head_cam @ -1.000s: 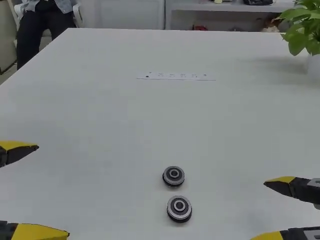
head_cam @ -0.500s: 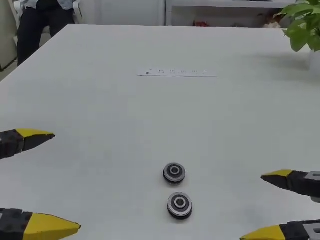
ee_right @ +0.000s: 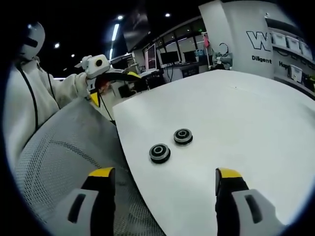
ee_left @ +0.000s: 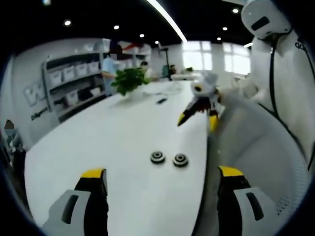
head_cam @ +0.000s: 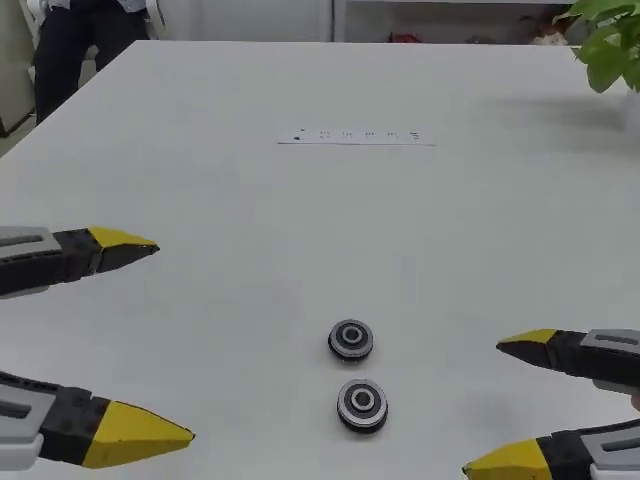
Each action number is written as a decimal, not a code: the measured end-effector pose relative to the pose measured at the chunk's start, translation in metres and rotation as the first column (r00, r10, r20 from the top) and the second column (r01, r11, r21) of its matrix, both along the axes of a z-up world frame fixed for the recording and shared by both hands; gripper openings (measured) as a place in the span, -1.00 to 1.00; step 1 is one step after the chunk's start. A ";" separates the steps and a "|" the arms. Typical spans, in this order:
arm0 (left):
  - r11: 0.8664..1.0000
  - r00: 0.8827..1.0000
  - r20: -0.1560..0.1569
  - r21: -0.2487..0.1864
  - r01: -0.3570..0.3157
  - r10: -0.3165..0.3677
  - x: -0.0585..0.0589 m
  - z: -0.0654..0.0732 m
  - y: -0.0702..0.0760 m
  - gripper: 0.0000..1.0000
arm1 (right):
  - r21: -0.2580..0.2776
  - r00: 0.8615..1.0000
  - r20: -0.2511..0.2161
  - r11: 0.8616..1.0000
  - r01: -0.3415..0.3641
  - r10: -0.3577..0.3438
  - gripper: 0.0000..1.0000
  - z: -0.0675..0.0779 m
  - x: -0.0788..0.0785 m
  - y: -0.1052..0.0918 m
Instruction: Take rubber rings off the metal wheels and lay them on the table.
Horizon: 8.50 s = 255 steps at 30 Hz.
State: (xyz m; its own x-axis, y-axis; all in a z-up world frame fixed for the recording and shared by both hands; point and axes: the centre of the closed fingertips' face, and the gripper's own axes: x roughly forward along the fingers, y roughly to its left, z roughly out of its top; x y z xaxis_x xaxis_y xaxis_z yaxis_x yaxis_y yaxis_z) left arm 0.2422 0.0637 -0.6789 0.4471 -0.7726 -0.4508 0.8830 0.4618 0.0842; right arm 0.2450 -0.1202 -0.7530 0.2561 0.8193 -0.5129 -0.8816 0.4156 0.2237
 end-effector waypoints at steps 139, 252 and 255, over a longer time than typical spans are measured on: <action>0.971 0.969 -0.061 -0.021 0.238 -0.239 0.013 -0.113 -0.121 -0.71 | -0.099 0.952 0.159 0.964 -0.249 0.262 -1.00 -0.055 0.015 0.056; 0.966 0.965 -0.039 -0.005 0.258 -0.258 0.013 -0.113 -0.123 -0.72 | 0.164 0.965 -0.259 0.987 -0.003 0.046 -1.00 -0.038 0.017 0.066; 0.966 0.965 -0.037 -0.005 0.259 -0.259 0.013 -0.113 -0.123 -0.72 | 0.163 0.962 -0.268 0.987 0.003 0.042 -1.00 -0.038 0.017 0.066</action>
